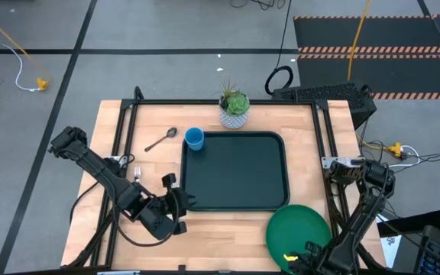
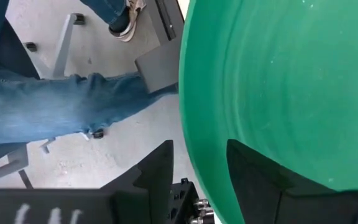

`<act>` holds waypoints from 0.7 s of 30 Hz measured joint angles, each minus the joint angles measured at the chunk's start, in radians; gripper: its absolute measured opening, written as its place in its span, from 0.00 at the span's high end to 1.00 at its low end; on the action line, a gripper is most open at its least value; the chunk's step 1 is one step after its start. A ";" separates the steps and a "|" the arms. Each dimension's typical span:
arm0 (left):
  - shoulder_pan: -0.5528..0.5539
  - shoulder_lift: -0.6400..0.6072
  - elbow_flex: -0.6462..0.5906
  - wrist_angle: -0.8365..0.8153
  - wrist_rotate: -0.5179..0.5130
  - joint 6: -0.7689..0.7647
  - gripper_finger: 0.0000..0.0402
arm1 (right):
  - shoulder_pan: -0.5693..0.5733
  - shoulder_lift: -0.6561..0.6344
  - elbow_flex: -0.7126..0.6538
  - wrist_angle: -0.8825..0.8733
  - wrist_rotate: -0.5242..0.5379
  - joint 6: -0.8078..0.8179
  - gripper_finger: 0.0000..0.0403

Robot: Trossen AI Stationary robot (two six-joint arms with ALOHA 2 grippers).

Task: Pick and place plate/cup/fork/spoon on tray
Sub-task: Put the green plate to the bottom of the blue cup on the black serving tray

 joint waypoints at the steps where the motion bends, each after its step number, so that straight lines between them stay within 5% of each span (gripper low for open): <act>1: 0.000 0.000 0.000 0.000 0.000 -0.002 0.80 | 0.000 0.000 0.000 0.000 0.000 -0.004 0.67; 11: 0.000 0.000 0.000 0.000 -0.002 0.000 0.80 | -0.002 0.005 0.000 0.005 -0.002 -0.018 0.88; 21: 0.000 0.000 0.000 0.000 -0.002 0.002 0.80 | -0.002 0.004 0.000 0.016 -0.004 -0.026 0.98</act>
